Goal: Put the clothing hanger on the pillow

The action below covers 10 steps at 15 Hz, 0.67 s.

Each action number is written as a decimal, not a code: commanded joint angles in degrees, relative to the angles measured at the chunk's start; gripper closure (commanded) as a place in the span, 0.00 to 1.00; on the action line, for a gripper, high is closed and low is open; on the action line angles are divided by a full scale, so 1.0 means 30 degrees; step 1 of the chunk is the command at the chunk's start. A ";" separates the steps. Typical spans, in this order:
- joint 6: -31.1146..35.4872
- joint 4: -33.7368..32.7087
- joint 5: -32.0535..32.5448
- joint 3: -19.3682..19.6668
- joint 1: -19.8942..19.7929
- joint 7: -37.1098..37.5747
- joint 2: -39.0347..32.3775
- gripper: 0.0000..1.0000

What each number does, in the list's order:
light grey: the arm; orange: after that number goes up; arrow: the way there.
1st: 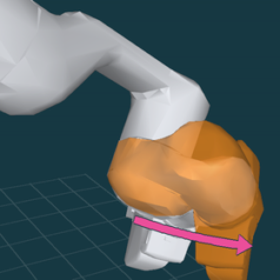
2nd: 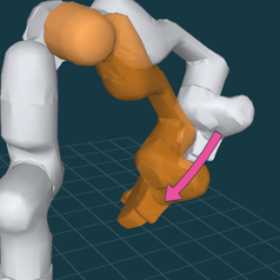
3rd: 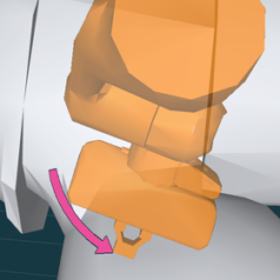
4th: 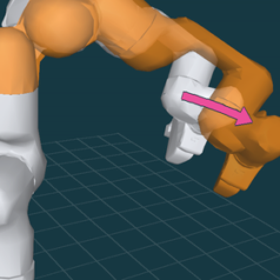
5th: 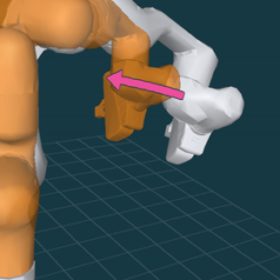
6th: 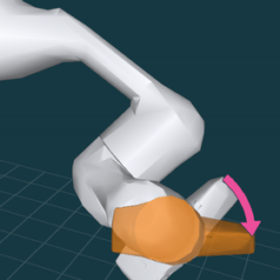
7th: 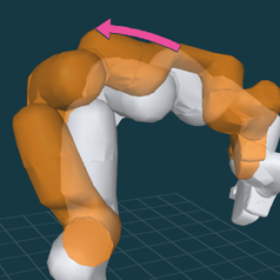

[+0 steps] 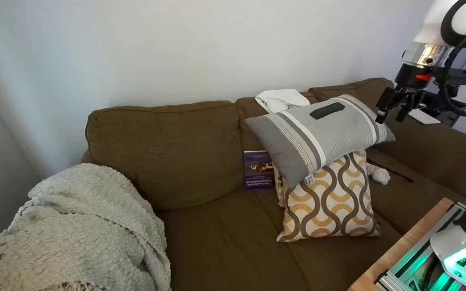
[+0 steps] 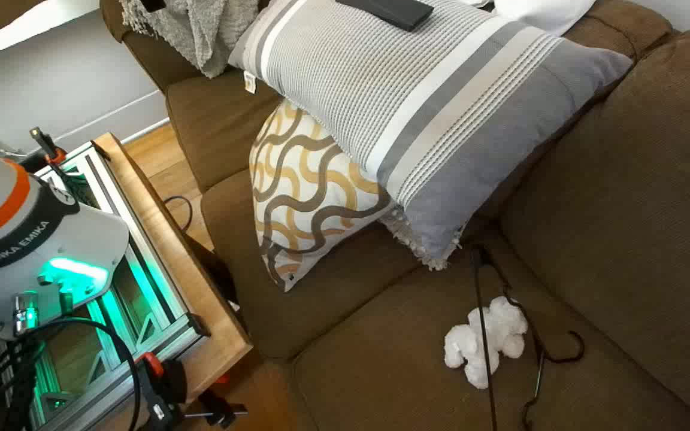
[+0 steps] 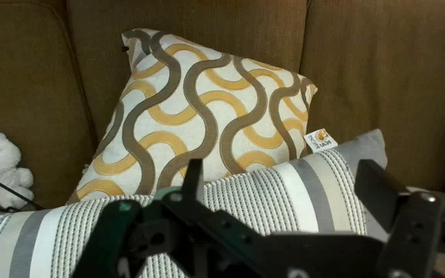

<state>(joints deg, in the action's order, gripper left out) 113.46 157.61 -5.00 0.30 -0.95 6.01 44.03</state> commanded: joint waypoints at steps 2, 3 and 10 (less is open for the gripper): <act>-0.0050 -0.0023 -0.0061 -0.0081 -0.0097 -0.0061 -0.0028 0.00; -0.0050 -0.0022 -0.0061 -0.0081 -0.0097 -0.0061 -0.0038 0.00; 0.0162 -0.0205 0.0301 0.0069 -0.0510 -0.0048 -0.0312 0.00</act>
<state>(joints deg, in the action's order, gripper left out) 113.46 157.57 -5.00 0.23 -0.95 6.01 43.90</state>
